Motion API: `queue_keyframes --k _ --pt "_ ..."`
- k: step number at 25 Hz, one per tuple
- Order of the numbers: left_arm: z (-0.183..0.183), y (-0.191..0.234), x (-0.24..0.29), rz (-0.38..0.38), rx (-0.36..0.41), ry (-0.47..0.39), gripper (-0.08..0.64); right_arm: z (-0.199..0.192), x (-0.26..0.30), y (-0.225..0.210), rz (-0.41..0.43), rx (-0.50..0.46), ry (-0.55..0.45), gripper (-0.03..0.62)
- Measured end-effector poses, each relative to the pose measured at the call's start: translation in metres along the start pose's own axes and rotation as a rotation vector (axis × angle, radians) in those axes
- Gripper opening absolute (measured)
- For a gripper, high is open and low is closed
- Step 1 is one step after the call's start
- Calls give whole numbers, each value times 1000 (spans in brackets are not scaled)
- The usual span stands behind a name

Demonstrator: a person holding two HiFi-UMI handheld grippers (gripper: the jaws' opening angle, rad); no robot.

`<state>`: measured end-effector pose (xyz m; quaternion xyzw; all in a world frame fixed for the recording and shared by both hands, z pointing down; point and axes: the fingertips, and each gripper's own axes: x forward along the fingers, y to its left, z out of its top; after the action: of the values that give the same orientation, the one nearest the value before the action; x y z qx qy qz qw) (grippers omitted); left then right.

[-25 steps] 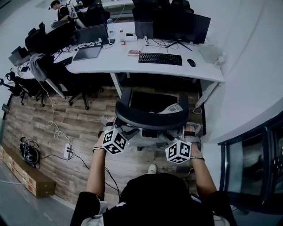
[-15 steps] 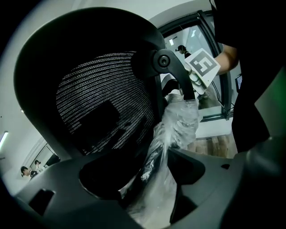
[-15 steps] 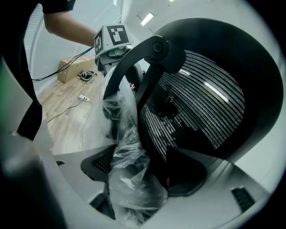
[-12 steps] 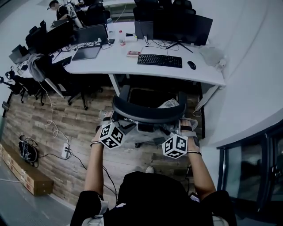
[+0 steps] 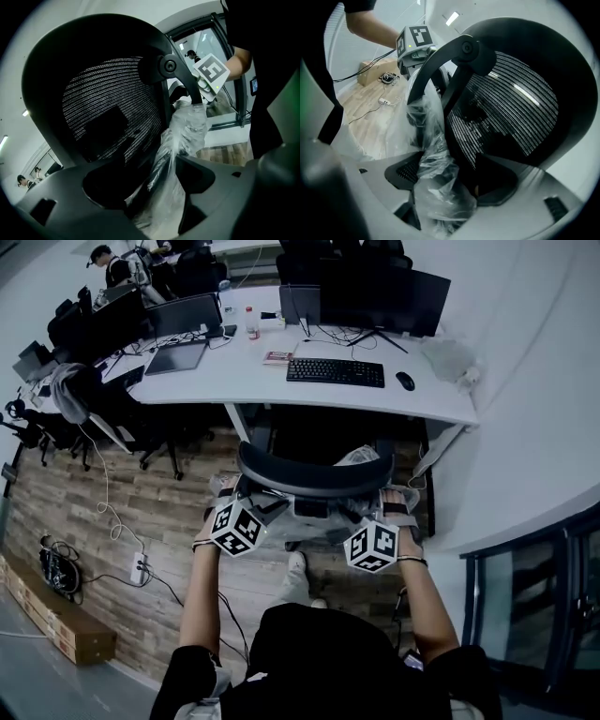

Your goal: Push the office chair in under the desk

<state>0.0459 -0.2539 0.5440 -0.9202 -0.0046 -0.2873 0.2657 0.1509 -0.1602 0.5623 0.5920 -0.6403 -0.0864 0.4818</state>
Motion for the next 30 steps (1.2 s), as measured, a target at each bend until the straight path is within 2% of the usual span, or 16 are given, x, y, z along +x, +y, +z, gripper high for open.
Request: queue_keyframes --k 12,30 --pt "-16 59 37 -14 12 -16 351 6 57 -36 -12 10 8 344" --pt "-30 155 106 -51 28 -31 350 5 149 -103 -48 54 104 344"
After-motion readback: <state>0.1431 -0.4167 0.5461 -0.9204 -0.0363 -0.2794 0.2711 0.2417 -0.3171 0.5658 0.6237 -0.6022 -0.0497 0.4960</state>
